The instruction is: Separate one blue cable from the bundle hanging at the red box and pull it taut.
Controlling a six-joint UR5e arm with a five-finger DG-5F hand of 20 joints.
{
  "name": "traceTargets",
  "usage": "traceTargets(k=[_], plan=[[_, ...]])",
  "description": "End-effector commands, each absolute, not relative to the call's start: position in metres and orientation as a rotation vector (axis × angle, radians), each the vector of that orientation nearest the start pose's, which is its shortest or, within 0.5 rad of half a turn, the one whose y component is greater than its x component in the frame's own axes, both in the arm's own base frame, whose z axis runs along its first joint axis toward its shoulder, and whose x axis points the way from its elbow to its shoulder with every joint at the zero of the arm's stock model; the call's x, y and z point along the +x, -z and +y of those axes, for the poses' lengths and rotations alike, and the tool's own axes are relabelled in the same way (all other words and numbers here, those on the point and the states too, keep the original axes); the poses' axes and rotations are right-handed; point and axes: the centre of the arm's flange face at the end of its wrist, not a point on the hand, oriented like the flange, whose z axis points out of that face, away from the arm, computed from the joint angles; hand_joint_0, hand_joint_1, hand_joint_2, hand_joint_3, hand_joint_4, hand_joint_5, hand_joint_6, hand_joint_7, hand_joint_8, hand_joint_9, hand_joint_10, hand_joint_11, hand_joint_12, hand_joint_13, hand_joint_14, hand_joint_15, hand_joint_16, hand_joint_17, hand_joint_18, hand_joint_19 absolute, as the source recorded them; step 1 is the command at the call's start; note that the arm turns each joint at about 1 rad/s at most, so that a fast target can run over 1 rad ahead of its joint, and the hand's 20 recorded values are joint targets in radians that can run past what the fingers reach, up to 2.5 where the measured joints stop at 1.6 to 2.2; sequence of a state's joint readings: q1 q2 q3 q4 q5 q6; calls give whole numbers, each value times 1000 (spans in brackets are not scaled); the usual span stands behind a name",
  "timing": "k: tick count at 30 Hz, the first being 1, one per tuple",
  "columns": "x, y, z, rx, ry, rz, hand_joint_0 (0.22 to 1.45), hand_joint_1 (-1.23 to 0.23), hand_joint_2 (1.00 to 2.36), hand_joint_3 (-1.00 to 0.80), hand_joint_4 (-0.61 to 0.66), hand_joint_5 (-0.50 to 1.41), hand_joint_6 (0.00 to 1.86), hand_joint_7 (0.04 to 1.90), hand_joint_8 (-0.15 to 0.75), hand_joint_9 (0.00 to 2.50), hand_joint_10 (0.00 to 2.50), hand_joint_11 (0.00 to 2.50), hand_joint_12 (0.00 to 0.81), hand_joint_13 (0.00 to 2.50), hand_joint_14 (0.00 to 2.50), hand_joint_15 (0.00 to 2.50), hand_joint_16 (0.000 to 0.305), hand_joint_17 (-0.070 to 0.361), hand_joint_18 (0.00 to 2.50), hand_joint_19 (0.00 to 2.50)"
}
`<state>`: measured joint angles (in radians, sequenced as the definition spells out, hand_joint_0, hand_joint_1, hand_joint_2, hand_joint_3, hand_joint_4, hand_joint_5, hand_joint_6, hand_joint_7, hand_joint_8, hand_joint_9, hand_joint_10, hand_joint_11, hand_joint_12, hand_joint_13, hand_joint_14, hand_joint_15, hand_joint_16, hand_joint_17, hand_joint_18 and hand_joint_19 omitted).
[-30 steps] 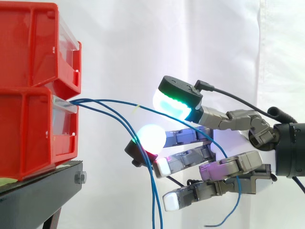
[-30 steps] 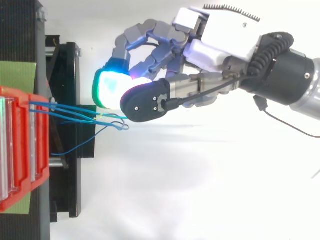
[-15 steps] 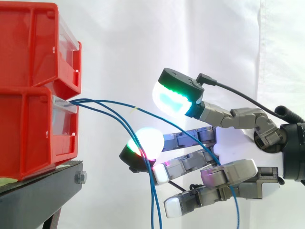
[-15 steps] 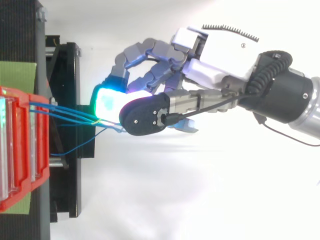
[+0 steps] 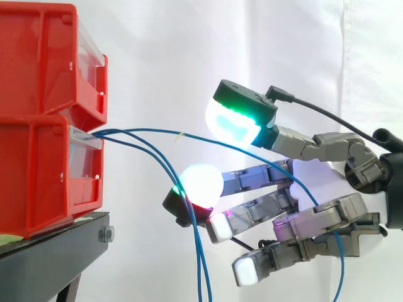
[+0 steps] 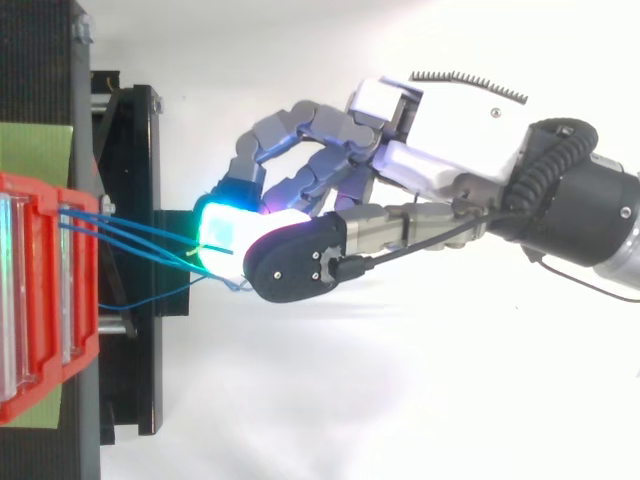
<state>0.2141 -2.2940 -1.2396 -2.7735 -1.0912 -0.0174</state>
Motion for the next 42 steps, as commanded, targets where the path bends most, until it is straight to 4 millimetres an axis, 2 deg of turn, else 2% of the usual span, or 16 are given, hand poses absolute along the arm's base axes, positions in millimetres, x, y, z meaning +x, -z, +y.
traceTargets(k=[1,6,9,10,12,15,17,18,23,35,38,42], plan=[[751,-230,-14,1322,-983,1050,446,-618,1000,-500,186,-250,935,807,318,885,16,874,312,1483,1615,767,66,149,929,772],[750,-234,-11,1323,-977,1036,450,-640,1000,-500,189,-254,935,801,313,837,17,925,325,1371,1874,681,65,147,977,971],[749,-235,-9,1326,-975,1032,450,-644,1000,-500,188,-255,934,800,309,824,15,942,336,1344,1928,768,65,146,1021,1072],[749,-235,-8,1327,-972,1035,451,-647,1000,-500,188,-255,934,795,311,821,15,950,341,1253,2112,765,64,144,1028,1121],[748,-235,-8,1328,-971,1038,455,-650,1000,-500,191,-255,932,798,312,806,15,955,357,1149,2225,953,62,139,1064,1227],[748,-241,-8,1324,-976,1033,461,-652,1000,-500,190,-256,930,800,309,789,15,972,366,1038,2388,1020,59,133,1100,1263],[747,-241,-8,1326,-972,1037,465,-655,1000,-500,191,-257,929,795,311,781,15,989,370,974,2480,1057,55,125,1128,1379],[743,-249,-9,1331,-960,1050,467,-655,1000,-500,192,-257,928,803,312,783,15,993,369,967,2488,1067,55,123,1140,1417],[740,-256,-9,1333,-957,1056,479,-671,1000,-500,198,-254,926,801,323,784,14,1005,372,891,2500,1134,48,108,1326,1743],[739,-256,-11,1342,-938,1054,502,-688,1000,-500,200,-251,923,789,327,806,12,1037,331,930,2500,1086,44,98,1493,2003],[739,-256,-11,1344,-935,1051,581,-679,1000,-500,174,-250,917,827,307,811,14,1055,307,914,2500,1120,38,85,1454,2058],[738,-255,-11,1343,-933,1049,610,-704,1000,-500,165,-250,919,829,299,815,14,1072,301,917,2500,1140,38,86,1458,2090]])
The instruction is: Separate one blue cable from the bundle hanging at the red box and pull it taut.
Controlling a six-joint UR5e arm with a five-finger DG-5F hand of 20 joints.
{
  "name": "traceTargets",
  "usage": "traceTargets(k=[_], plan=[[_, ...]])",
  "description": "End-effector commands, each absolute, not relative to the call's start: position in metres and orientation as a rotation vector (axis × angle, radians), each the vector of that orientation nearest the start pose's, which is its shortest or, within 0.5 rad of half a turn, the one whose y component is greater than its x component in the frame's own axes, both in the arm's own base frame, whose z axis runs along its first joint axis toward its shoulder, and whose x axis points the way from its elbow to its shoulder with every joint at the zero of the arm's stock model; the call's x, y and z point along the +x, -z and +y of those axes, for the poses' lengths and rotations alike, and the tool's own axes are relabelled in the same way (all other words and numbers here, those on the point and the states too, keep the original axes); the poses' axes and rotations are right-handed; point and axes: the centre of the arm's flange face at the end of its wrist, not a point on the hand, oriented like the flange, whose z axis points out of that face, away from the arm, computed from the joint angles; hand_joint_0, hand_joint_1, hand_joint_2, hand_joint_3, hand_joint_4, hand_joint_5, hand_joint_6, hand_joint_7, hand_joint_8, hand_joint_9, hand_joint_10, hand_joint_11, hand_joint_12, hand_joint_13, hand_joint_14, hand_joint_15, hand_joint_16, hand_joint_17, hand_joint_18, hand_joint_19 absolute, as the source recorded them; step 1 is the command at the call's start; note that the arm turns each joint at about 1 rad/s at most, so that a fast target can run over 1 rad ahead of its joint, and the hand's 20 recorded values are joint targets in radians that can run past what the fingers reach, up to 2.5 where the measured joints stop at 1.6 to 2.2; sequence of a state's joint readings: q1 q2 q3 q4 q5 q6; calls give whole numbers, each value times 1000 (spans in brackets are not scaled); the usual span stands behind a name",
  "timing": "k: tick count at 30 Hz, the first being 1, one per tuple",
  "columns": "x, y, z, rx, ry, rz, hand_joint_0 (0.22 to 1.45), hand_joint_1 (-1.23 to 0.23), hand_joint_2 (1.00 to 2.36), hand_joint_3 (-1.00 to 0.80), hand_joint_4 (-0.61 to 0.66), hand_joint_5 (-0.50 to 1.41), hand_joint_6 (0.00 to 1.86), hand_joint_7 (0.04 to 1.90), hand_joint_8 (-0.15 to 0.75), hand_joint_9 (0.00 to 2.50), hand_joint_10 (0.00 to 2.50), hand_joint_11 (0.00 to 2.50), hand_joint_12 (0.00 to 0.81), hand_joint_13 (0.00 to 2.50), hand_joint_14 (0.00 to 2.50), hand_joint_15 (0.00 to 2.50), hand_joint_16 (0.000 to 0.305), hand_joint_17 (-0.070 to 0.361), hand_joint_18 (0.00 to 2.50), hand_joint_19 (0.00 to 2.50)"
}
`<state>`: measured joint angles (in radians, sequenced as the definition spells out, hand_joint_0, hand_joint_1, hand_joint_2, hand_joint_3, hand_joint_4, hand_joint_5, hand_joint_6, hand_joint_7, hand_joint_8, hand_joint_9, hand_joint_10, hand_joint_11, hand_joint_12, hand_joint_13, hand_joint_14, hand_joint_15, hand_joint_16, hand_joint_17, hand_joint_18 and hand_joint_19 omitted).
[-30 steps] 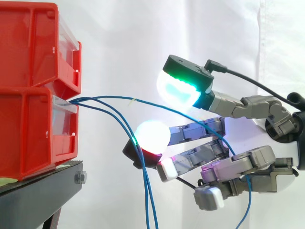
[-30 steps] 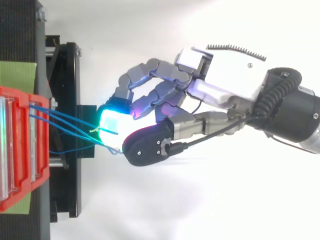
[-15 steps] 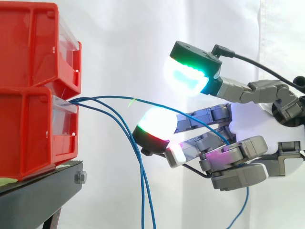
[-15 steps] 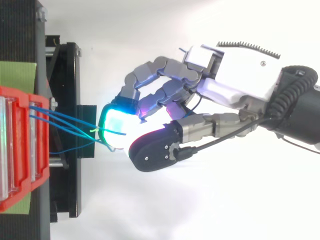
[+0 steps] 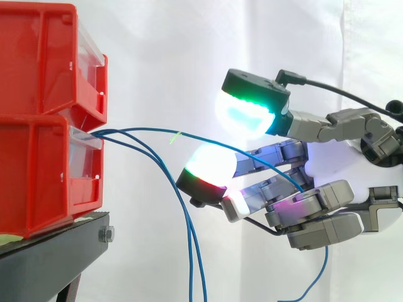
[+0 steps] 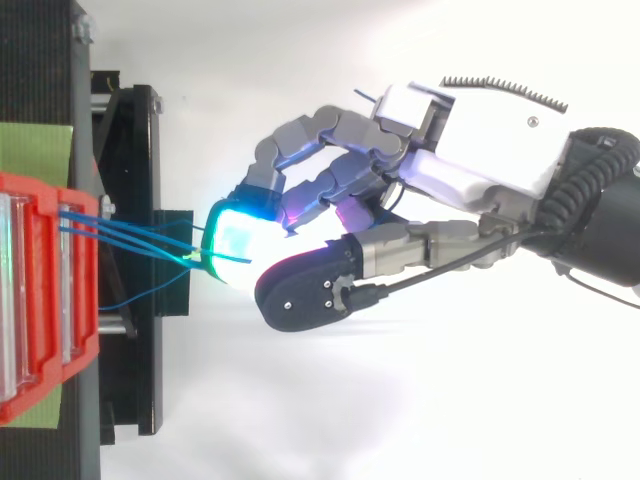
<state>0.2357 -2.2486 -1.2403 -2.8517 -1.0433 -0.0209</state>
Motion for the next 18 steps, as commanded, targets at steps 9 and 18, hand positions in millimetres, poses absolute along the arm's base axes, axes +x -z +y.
traceTargets(k=[9,18], plan=[[739,-255,-12,1346,-922,1021,669,-715,1004,-454,144,-243,930,835,286,876,11,1173,286,944,2500,1084,36,81,1490,2126],[740,-255,-8,1341,-928,1016,667,-684,1026,-189,49,-244,971,961,284,974,3,1338,285,974,2500,1096,37,84,1527,2169]])
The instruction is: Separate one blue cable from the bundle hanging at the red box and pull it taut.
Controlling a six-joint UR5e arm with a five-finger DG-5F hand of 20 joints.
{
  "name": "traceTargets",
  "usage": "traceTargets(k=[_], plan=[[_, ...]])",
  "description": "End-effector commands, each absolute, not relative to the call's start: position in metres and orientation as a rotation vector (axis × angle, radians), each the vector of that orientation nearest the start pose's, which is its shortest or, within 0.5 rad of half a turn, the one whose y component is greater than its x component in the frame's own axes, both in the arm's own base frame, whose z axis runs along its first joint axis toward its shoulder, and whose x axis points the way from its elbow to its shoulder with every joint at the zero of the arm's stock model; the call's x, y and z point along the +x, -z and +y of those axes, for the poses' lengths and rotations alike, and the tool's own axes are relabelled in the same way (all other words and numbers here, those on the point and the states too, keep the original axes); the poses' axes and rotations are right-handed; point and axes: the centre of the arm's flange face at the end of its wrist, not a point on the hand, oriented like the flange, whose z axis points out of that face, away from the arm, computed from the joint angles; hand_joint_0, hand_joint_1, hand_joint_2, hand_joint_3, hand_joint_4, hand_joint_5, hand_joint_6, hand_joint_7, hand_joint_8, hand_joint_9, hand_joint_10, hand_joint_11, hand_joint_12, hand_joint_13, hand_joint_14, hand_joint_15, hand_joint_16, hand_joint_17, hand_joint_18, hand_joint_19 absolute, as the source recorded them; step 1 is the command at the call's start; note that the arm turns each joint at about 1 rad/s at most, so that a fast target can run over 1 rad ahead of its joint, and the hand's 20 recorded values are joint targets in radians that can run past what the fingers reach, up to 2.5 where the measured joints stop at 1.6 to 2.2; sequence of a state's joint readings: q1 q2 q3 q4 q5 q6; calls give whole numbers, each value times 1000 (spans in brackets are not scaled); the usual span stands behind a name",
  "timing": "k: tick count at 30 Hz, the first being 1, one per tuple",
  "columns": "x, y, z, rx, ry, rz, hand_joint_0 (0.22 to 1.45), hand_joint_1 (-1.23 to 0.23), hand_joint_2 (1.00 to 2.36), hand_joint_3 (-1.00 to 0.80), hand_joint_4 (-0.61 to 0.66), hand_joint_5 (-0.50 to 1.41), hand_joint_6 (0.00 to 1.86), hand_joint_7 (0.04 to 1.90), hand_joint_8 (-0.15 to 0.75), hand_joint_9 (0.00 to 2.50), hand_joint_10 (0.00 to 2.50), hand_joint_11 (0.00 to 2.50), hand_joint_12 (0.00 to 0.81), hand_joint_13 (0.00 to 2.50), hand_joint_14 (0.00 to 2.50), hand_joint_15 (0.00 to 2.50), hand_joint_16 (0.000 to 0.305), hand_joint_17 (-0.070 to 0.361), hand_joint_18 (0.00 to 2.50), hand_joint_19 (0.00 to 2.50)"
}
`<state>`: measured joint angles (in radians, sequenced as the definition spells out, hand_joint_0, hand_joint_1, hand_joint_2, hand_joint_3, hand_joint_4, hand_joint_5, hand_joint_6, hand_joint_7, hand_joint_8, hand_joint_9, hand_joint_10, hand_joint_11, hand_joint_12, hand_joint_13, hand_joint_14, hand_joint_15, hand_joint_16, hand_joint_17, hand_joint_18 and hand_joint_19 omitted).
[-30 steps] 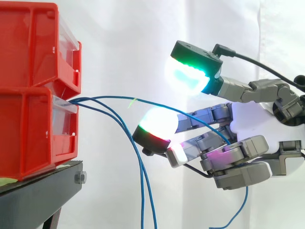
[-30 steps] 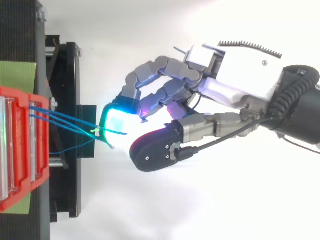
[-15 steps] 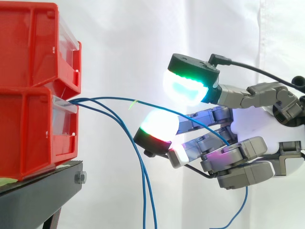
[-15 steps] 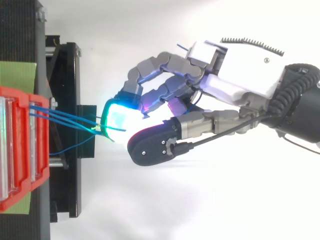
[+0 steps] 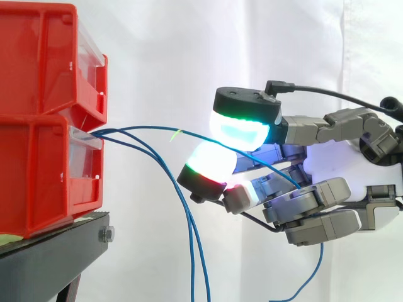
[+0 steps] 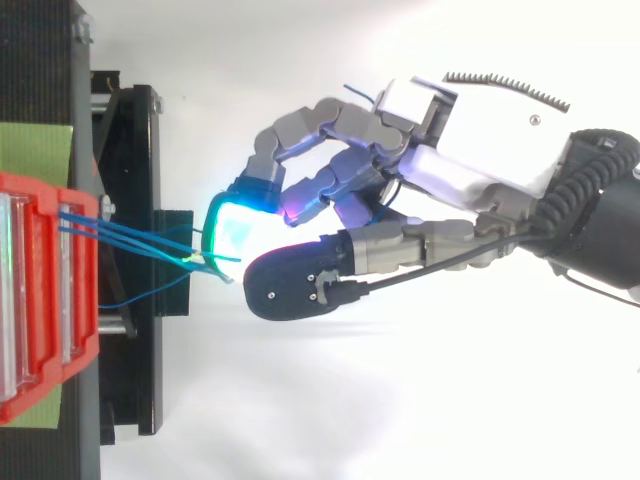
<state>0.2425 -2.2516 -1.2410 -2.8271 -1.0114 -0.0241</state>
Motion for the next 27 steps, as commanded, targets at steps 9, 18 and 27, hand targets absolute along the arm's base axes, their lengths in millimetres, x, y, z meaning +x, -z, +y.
traceTargets(k=[9,18,27], plan=[[747,-239,-2,1334,-942,1003,601,-594,1012,-374,124,-236,955,894,279,1046,2,1444,294,988,2500,1079,41,92,1497,2111],[748,-240,-1,1331,-948,995,557,-602,1000,-500,150,-238,935,865,270,1014,435,1435,301,1002,2500,1010,42,94,1496,2063],[748,-240,-1,1330,-949,994,565,-738,1000,-500,148,-241,939,839,258,957,771,1333,302,1017,2500,1011,42,94,1518,2112]])
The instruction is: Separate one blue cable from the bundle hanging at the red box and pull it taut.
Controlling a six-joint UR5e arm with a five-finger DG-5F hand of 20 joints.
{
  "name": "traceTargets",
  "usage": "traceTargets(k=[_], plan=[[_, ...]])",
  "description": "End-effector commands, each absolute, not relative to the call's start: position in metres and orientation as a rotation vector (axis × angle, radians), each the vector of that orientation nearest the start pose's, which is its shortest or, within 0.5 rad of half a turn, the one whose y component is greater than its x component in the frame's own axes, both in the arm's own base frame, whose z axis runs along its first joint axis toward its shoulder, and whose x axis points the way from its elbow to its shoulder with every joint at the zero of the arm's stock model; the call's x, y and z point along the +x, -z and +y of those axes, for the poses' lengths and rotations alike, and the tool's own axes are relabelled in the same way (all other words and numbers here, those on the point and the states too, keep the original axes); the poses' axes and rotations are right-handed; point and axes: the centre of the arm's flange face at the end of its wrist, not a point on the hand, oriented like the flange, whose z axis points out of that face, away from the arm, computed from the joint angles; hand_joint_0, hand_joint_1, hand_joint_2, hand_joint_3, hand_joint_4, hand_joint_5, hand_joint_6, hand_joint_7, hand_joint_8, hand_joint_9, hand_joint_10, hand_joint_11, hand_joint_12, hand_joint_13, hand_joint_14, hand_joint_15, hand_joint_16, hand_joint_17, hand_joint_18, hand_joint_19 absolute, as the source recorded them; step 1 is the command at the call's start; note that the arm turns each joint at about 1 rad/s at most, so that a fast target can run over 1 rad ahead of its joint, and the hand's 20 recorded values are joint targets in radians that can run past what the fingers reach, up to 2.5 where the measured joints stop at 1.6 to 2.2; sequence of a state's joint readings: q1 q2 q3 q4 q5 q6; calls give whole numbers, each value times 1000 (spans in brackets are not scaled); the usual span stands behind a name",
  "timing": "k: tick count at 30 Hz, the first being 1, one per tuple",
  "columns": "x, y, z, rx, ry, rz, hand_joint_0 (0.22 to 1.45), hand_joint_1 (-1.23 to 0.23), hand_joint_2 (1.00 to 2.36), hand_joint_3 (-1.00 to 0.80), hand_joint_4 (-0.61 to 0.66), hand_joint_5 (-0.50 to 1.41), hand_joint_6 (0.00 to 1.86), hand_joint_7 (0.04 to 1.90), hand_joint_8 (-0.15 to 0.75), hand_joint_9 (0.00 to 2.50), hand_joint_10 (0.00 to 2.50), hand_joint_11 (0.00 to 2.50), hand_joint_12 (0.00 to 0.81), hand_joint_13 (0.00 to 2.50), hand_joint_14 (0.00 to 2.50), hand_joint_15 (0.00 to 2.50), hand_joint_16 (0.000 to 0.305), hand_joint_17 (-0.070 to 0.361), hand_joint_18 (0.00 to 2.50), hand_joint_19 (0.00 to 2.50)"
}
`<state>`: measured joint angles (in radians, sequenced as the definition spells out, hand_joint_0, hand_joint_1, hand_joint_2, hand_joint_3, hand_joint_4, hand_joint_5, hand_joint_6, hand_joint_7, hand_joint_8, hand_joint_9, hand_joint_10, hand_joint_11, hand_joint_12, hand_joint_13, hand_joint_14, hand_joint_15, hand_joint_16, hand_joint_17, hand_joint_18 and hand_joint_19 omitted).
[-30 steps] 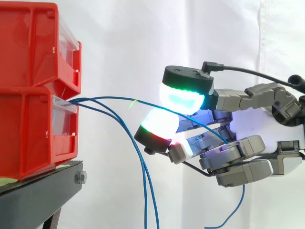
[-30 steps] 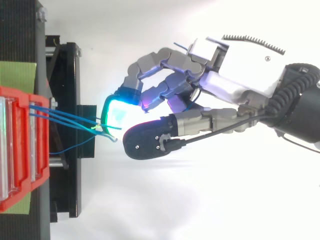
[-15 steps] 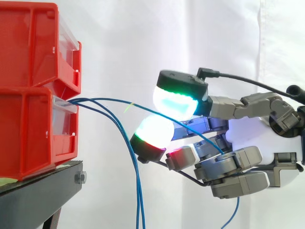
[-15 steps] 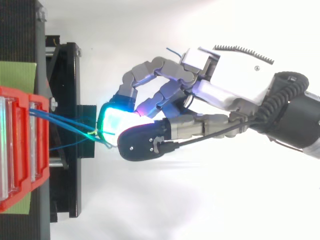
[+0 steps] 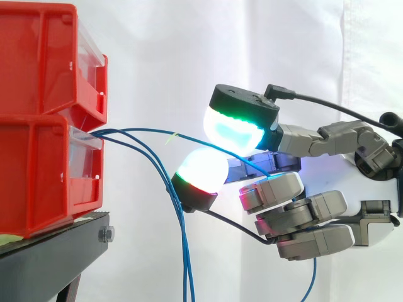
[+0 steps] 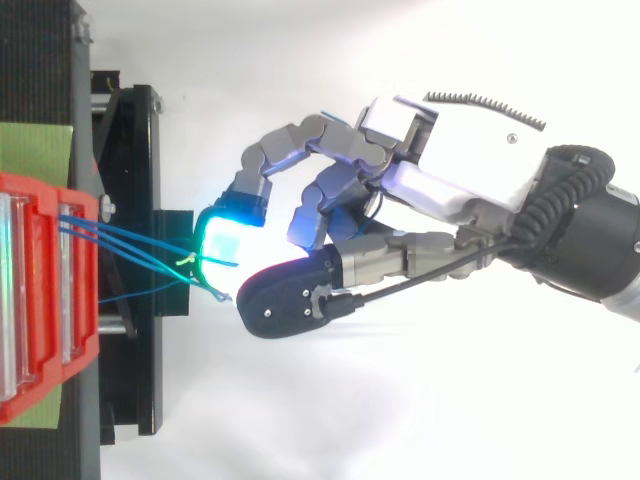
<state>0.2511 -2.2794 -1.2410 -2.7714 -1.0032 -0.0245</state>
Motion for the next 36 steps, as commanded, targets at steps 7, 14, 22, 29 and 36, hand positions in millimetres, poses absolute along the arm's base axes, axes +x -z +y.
traceTargets(k=[7,14,22,29,36], plan=[[748,-239,-1,1331,-948,995,625,-767,1000,-500,137,-241,942,831,247,950,822,1332,292,1017,2500,1022,40,90,1520,2120],[746,-233,0,1329,-953,988,666,-668,1012,-381,122,-236,949,862,246,981,934,1323,292,1041,2500,1013,40,90,1526,2137],[746,-234,0,1330,-953,986,528,-626,1000,-500,153,-234,944,831,268,973,1018,1268,311,1060,2500,982,45,101,1519,2055],[745,-233,-3,1334,-950,987,528,-636,1000,-500,149,-233,941,824,271,980,1013,1259,307,1056,2500,938,44,99,1514,2038],[743,-232,-9,1342,-940,1007,632,-595,1000,-500,107,-226,944,867,234,1019,946,1327,291,1049,2500,983,39,87,1513,2160]])
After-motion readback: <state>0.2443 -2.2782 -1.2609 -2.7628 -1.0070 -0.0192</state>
